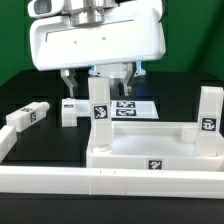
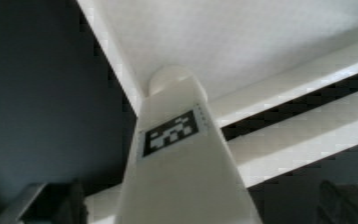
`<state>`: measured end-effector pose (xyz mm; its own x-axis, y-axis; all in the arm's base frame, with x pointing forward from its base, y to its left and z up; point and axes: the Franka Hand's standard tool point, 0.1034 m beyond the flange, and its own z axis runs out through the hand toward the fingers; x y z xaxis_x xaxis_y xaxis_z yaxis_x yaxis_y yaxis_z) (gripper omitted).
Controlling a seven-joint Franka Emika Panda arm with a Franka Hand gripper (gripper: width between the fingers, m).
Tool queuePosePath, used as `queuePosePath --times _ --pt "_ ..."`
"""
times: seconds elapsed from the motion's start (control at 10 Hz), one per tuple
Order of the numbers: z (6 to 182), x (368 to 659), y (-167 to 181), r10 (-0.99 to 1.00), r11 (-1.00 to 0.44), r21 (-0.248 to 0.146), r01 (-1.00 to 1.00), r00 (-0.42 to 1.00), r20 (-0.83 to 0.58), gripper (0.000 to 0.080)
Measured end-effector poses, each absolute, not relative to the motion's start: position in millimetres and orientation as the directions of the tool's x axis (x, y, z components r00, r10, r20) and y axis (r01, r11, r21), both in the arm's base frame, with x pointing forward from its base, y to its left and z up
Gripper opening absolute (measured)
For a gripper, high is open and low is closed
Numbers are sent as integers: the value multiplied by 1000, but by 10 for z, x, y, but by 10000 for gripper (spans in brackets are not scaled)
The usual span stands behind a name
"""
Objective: Assemble desk
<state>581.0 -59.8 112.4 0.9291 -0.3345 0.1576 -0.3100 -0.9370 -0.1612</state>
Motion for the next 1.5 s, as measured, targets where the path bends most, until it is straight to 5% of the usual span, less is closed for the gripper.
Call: queuePosePath --times 0.5,0.7,0.8,0.9,1.4,1.5 --pt "1147 5851 -592 45 -996 -69 59 980 193 649" --pt "1147 5851 -589 44 -996 -69 58 980 193 396" --pt "1147 5851 -589 44 -996 -69 58 980 193 396" --pt "1147 5851 -590 44 -996 -69 58 980 193 288" --pt "1148 5852 -587 -3 -997 -80 12 982 190 288" --pt "1150 5849 -601 -170 -982 -110 -153 971 171 288"
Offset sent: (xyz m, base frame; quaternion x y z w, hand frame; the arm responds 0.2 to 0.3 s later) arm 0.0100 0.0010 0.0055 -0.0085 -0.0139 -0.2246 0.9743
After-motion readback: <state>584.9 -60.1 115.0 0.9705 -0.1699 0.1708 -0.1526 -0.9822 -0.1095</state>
